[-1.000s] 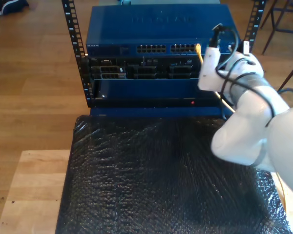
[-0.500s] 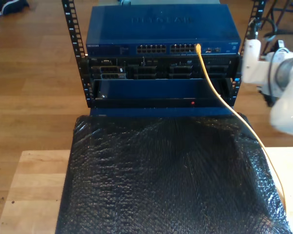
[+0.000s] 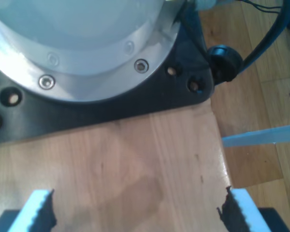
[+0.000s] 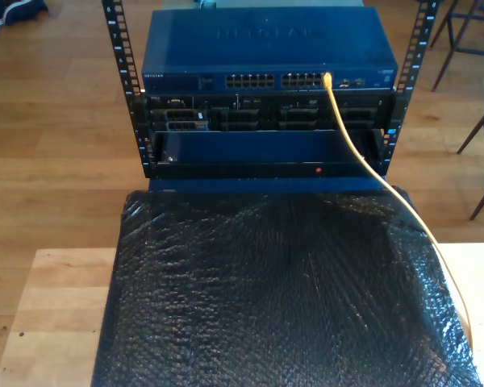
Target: Grab the cable and plug it in
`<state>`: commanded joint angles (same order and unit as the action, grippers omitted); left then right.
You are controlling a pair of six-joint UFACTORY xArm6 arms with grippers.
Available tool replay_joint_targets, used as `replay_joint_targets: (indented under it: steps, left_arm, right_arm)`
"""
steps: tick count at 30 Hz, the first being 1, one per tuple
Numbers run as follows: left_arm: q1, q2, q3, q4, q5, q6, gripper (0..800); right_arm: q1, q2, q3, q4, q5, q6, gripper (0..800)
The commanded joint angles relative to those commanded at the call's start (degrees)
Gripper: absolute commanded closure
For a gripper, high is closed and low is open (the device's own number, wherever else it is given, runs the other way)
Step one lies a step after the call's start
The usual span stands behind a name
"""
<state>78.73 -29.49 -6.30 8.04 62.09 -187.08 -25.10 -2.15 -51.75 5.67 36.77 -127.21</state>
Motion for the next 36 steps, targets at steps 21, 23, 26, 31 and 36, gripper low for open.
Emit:
replay_joint_targets:
  steps: [21, 23, 26, 31, 36]
  left_arm:
    - [0.0, 0.0, 0.0, 0.0, 0.0, 0.0, 0]
    - [0.0, 0.0, 0.0, 0.0, 0.0, 0.0, 0]
    - [0.0, 0.0, 0.0, 0.0, 0.0, 0.0, 0]
    - [0.0, 0.0, 0.0, 0.09, 0.0, 0.0, 0]
    - [0.0, 0.0, 0.0, 0.0, 0.0, 0.0, 0]
  right_arm:
    - [-27.08, -11.34, 2.73, -0.53, 34.73, -23.38, 2]
    - [-29.63, -13.36, 4.66, -0.53, 35.52, -26.46, 2]
    - [-34.55, -16.53, 7.47, -0.7, 35.6, -30.68, 2]
    - [-42.81, -21.89, 11.96, -0.7, 36.22, -40.09, 2]
    - [-50.11, -26.99, 16.53, -2.73, 38.68, -47.65, 2]
